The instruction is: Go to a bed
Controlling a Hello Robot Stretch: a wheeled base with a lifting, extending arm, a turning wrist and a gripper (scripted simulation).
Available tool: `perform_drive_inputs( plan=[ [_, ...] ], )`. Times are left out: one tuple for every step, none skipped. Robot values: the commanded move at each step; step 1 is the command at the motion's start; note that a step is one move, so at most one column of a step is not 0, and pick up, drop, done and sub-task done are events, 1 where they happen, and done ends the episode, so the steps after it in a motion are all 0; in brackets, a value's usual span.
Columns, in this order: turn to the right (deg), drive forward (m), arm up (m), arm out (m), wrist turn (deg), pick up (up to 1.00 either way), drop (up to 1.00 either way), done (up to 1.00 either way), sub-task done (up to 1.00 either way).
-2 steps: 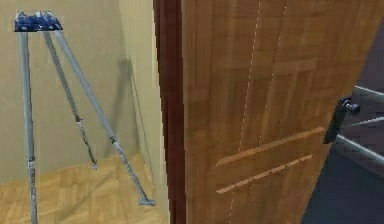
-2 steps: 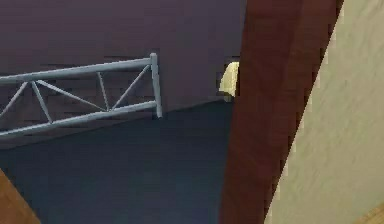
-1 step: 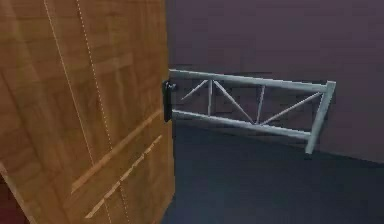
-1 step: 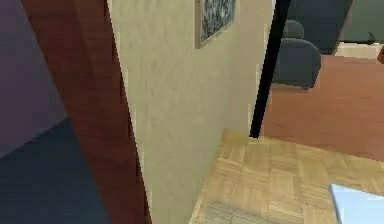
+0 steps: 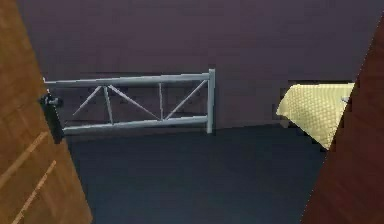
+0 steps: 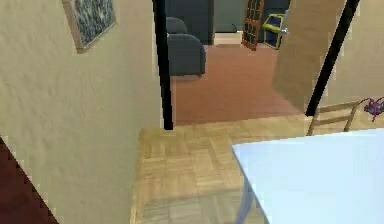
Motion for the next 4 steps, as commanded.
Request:
perform_drive_inputs(
  plan=[
    [0.0,0.70,0.00,0.00,0.0,0.00,0.00,0.00,0.00],
    [45.0,0.00,0.00,0.00,0.0,0.00,0.00,0.00,0.00],
    [36.0,0.00,0.00,0.00,0.0,0.00,0.00,0.00,0.00],
    [0.0,0.80,0.00,0.00,0.0,0.00,0.00,0.00,0.00]
  ],
)
